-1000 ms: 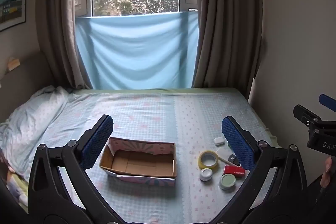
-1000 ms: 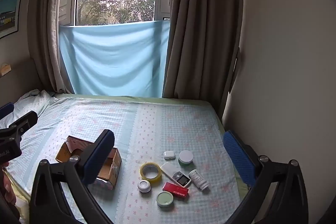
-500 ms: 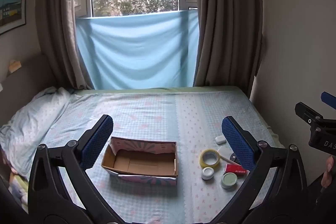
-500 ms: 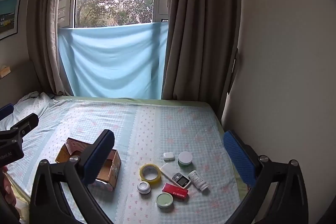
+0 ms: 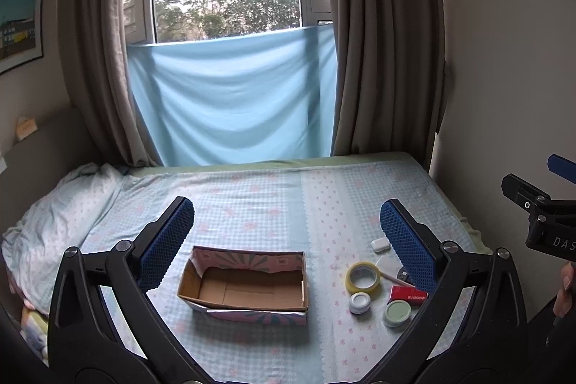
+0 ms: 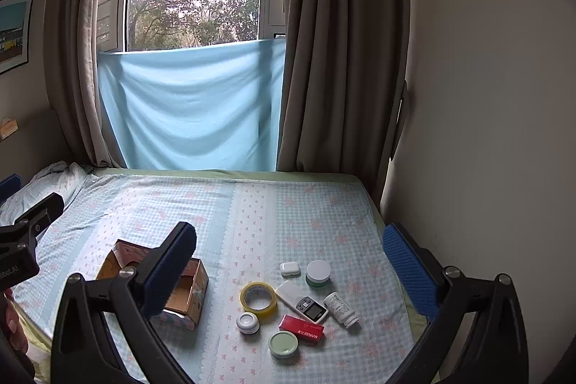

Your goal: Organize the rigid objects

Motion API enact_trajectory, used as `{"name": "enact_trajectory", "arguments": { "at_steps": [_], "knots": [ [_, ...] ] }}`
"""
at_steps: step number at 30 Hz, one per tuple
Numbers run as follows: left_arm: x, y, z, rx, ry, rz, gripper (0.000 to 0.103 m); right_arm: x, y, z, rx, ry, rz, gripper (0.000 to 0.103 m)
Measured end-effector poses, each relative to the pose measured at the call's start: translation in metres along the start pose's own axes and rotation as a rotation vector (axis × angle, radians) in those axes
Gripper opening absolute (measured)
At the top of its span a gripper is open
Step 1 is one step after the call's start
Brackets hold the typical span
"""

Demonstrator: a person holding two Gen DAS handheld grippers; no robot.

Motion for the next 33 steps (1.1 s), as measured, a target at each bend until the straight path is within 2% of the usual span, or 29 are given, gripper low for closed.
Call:
{"name": "enact_trajectory", "arguments": {
  "at_steps": [33],
  "knots": [
    [0.002, 0.002, -0.012, -0.021, 0.04, -0.013, 0.103, 0.003, 0.002, -0.004, -0.016, 0.009, -0.008, 0.103]
  ]
}}
Point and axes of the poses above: each gripper's, at about its wrist camera, not at the fingertips, and z roughly the way its jaws point, y to its right, x to its top, the point moved 3 cm from there along z, roughly the way its jaws point, and after that the axes turned 11 degrees about -y, right-handed, at the moved point
